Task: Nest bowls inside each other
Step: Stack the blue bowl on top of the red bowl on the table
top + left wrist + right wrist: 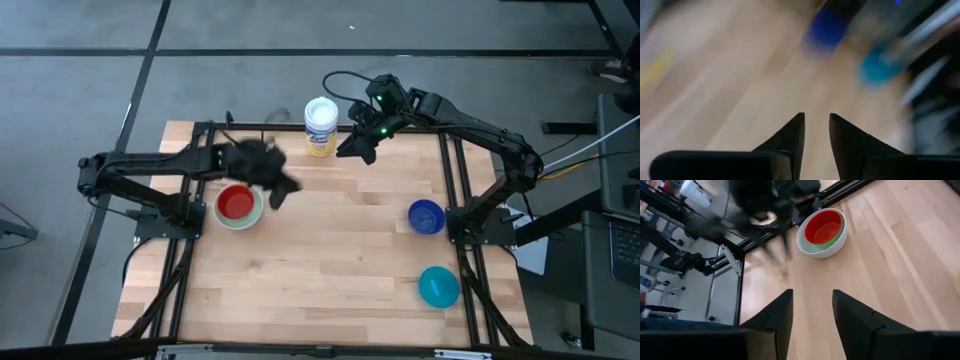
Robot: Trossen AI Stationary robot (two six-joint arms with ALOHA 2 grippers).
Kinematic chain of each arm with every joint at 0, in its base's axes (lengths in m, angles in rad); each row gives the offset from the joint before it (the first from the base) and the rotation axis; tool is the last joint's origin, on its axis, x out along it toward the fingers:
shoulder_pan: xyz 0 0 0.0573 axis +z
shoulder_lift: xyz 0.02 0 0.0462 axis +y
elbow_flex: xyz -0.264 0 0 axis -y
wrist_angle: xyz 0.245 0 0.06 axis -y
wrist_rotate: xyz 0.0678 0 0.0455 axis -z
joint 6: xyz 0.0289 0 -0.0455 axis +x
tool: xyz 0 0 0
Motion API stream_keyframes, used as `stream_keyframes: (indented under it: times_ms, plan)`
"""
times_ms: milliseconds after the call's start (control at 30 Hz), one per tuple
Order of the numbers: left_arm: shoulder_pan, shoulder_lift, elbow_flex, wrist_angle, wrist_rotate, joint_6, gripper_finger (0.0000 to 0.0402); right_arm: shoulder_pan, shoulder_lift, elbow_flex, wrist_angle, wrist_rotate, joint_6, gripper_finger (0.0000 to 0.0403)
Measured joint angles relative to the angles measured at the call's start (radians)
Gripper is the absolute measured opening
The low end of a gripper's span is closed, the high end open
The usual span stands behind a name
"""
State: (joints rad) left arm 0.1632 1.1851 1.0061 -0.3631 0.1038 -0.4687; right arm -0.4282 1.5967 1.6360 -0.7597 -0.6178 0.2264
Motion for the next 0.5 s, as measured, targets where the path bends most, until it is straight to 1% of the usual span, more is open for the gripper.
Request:
stream_keyframes:
  times_ms: [33,100,133,167,233,333,433,500]
  plan:
    - [0.019,0.001,0.000,0.136,0.051,-0.014,0.0087,0.006,0.000,0.000,0.000,0.000,0.014,0.0142]
    - [0.062,0.019,0.002,0.352,0.145,-0.076,0.0088,0.021,-0.002,0.000,-0.001,0.000,0.034,0.0144]
    - [0.082,0.036,0.004,0.436,0.181,-0.114,0.0088,0.029,-0.005,0.000,-0.004,0.000,0.042,0.0145]
    - [0.102,0.055,0.003,0.481,0.216,-0.143,0.0088,0.041,-0.008,0.000,-0.004,0.000,0.055,0.0146]
    - [0.136,0.096,0.001,0.503,0.283,-0.175,0.0088,0.065,-0.011,0.000,-0.009,0.000,0.088,0.0146]
    - [0.156,0.160,-0.001,0.468,0.351,-0.157,0.0089,0.109,-0.014,0.000,-0.084,0.013,0.133,0.0144]
    - [0.159,0.214,-0.002,0.471,0.394,-0.101,0.0089,0.164,-0.024,0.000,-0.280,0.093,0.135,0.0140]
    - [0.178,0.237,-0.002,0.471,0.410,-0.072,0.0089,0.204,-0.024,0.000,-0.421,0.178,0.135,0.0140]
